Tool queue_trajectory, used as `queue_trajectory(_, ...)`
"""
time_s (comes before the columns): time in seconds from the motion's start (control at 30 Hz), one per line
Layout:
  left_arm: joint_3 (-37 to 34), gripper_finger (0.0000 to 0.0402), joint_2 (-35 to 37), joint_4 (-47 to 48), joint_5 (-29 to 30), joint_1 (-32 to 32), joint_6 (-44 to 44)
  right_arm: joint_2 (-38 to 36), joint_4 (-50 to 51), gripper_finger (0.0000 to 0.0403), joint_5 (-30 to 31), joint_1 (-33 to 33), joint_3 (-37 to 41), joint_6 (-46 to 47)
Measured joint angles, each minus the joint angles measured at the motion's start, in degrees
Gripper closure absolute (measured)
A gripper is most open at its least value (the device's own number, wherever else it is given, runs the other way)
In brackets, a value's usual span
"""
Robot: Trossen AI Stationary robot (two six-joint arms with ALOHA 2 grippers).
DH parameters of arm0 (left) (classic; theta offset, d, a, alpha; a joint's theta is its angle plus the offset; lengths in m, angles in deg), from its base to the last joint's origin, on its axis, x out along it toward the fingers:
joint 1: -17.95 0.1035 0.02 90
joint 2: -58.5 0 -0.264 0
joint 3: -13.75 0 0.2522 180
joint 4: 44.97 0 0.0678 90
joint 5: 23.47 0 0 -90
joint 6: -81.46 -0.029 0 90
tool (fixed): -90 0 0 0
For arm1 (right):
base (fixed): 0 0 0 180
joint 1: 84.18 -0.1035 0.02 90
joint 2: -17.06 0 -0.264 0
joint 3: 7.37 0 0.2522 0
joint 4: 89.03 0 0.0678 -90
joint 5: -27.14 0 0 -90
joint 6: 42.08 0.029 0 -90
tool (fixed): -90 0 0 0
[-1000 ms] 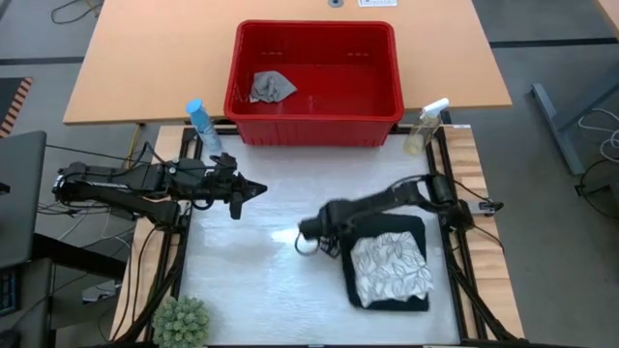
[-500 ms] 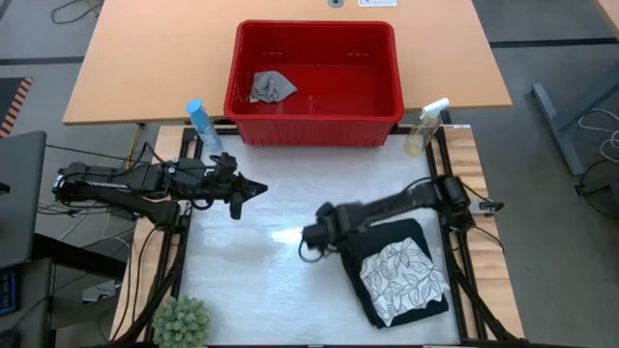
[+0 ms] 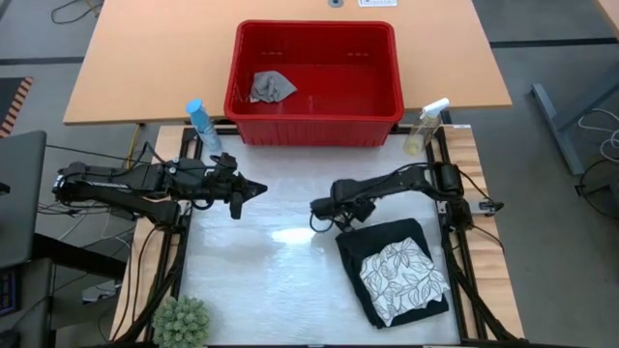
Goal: Fold laundry
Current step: Stack the white-patterned shirt on top of the dark blue pants
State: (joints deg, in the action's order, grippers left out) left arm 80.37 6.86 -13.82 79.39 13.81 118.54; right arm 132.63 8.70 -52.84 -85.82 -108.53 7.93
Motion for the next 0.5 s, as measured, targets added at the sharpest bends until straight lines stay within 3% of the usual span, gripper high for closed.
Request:
queue_trajectory(0.27, 0.0, 0.0401, 0.0, -0.1, 1.0, 0.0, -2.7, -0.2, -1.5, 0.039, -7.7, -9.0, 7.4, 5.1)
queue_trajectory(0.5, 0.0, 0.0401, 0.0, -0.2, 2.9, 0.0, -3.7, -0.3, -6.4, 0.039, -20.1, -17.2, 13.9, 14.2)
